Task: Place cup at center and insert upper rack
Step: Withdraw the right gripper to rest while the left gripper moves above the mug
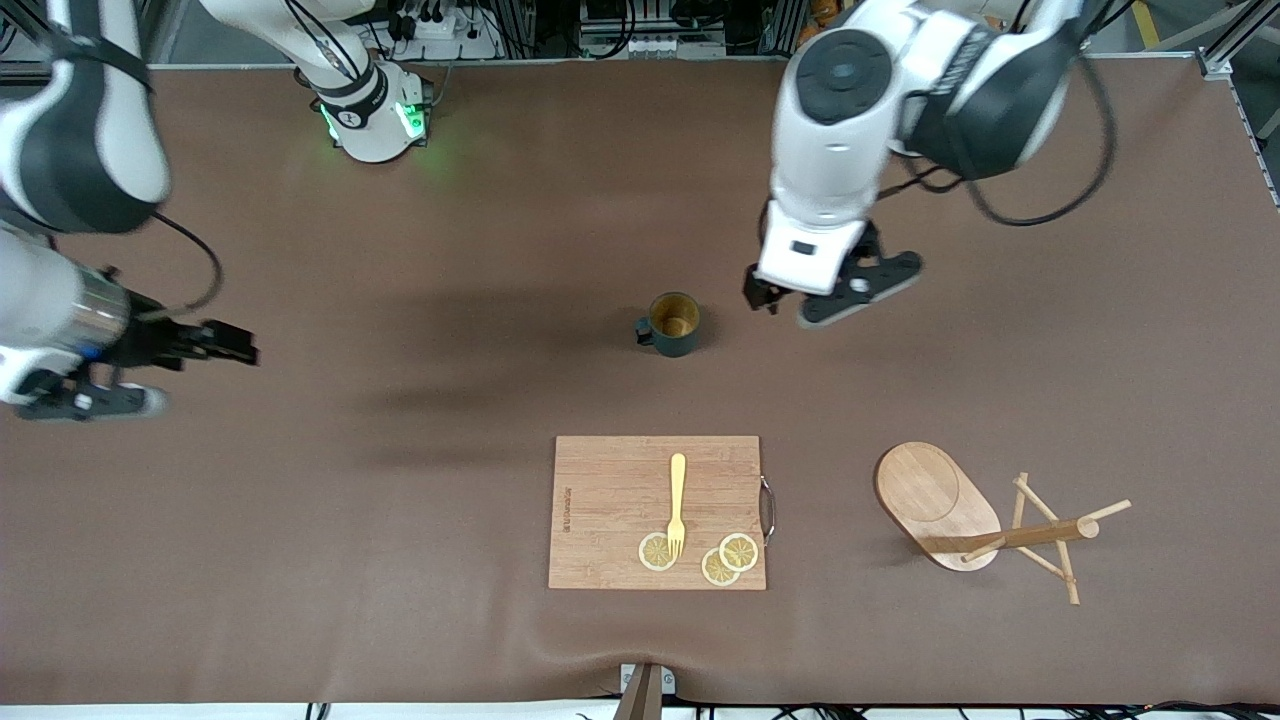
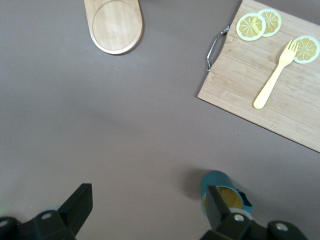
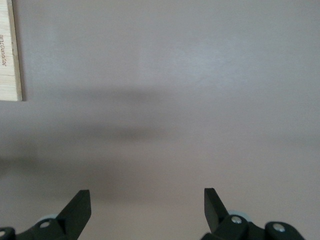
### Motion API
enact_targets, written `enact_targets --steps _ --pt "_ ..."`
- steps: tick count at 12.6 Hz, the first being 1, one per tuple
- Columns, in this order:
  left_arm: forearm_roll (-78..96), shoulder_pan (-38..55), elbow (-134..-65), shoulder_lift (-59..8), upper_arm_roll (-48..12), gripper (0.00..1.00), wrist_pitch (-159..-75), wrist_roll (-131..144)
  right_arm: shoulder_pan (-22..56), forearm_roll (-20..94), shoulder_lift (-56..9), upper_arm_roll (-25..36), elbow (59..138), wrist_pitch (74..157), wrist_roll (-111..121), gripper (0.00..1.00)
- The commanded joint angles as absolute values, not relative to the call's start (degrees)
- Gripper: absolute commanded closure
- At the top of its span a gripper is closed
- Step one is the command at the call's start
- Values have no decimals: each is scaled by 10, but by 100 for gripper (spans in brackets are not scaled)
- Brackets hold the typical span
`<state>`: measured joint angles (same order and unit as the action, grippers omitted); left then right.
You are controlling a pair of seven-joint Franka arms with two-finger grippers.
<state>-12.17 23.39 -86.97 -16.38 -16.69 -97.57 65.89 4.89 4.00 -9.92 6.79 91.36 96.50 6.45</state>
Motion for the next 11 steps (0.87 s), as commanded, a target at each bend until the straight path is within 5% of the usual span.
enact_targets --steps 1,9,11 --pt "-176 285 -836 -219 -164 0 -990 748 33 19 -20 57 982 973 107 0" --pt "-347 419 -788 -357 -158 1 -1069 932 7 -1 7 66 881 847 100 0" --pt "-409 459 -788 -384 -156 8 -1078 942 0 4 5 66 861 838 106 0"
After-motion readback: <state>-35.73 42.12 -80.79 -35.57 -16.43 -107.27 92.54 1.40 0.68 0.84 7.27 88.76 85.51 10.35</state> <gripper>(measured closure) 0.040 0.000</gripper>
